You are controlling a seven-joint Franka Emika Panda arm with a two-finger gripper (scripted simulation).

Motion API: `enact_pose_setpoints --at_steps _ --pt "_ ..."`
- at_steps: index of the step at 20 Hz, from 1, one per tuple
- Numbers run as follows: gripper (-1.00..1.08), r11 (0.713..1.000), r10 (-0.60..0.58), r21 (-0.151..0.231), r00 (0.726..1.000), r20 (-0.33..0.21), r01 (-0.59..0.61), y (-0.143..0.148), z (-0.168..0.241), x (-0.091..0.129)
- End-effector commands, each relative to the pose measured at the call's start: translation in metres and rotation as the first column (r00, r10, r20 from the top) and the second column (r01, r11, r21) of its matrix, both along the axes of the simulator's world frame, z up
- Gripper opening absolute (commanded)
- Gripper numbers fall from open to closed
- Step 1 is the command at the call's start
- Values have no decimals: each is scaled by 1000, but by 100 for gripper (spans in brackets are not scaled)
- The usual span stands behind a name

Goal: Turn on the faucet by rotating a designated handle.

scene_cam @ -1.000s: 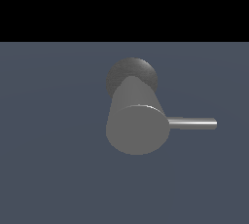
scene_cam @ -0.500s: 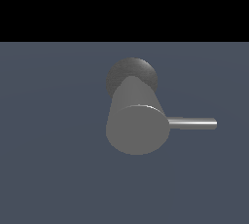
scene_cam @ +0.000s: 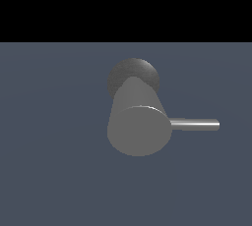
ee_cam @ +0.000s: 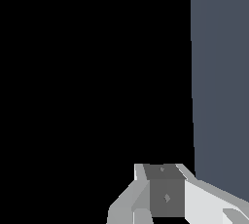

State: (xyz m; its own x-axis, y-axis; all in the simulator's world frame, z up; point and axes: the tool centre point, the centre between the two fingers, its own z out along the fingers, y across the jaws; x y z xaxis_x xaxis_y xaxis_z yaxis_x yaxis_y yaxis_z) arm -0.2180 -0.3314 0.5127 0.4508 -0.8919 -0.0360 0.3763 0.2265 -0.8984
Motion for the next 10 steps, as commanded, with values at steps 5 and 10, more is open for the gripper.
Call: enact_pose_setpoints --at_steps 5,10 --pt "-100 960 -67 269 997 -45 77 -33 -75 12" --pt "-100 881 -84 455 989 -119 130 -41 -144 24"
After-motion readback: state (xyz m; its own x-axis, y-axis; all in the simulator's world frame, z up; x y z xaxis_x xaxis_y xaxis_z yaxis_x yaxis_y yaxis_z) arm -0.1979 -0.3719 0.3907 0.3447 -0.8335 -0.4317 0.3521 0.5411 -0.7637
